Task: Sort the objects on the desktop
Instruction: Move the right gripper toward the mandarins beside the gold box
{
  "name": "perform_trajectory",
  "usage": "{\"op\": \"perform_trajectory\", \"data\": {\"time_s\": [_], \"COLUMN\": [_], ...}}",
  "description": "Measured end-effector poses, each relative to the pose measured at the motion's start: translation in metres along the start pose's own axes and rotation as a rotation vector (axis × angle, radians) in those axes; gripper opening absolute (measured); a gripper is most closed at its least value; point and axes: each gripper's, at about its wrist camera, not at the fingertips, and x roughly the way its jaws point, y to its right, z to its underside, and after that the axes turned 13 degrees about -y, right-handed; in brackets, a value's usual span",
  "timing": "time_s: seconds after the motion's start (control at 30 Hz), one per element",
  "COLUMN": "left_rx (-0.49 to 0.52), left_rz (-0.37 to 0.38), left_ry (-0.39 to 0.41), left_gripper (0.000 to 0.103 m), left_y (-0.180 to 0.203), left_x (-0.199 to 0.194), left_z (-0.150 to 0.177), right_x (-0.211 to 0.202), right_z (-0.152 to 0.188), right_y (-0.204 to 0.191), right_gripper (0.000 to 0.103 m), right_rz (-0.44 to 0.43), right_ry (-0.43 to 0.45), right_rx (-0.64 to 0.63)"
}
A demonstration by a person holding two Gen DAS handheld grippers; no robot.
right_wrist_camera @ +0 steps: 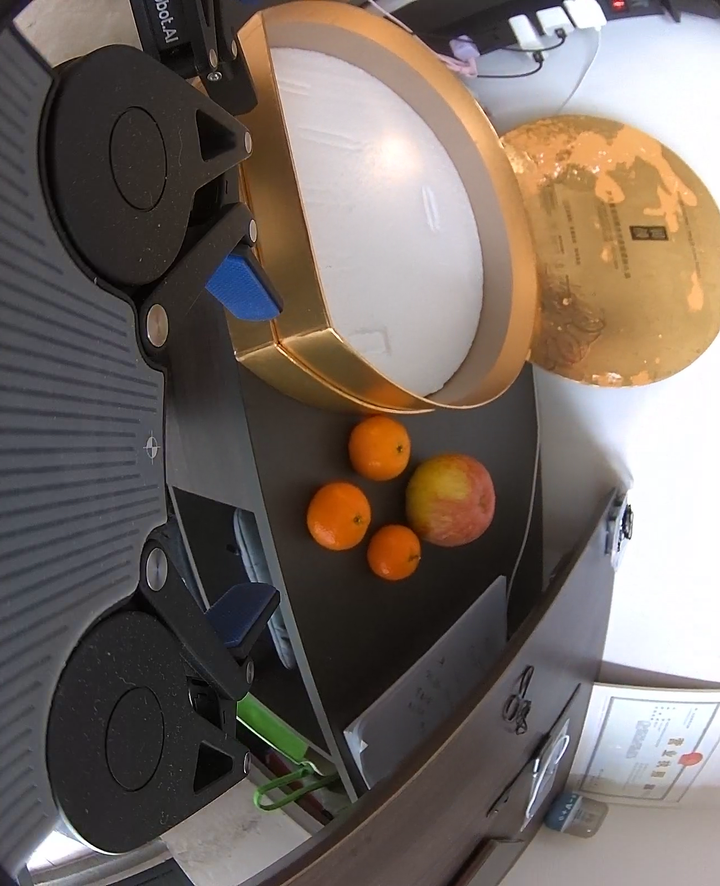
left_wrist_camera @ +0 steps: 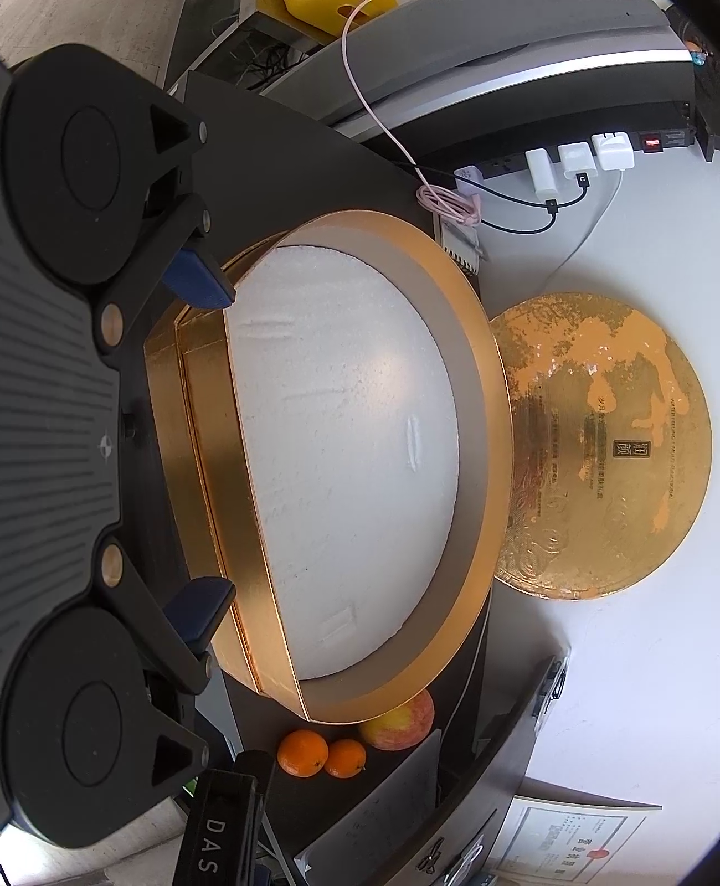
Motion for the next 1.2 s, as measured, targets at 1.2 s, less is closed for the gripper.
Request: {"op": "perform_trajectory", "data": {"time_s": [1.2], "left_rx": [0.034], "left_rz": [-0.016], "left_ry": [-0.009], "left_gripper": [0.103], "left_y": [0.006], "left_x": [0.007], "left_z": [-0.001], "right_x": [0.005], "right_z": [-0.005], "right_y": [0.044], "right_gripper": [0.103], "right_rz": [-0.177], "right_ry": [0.239], "right_rx": [0.054]}}
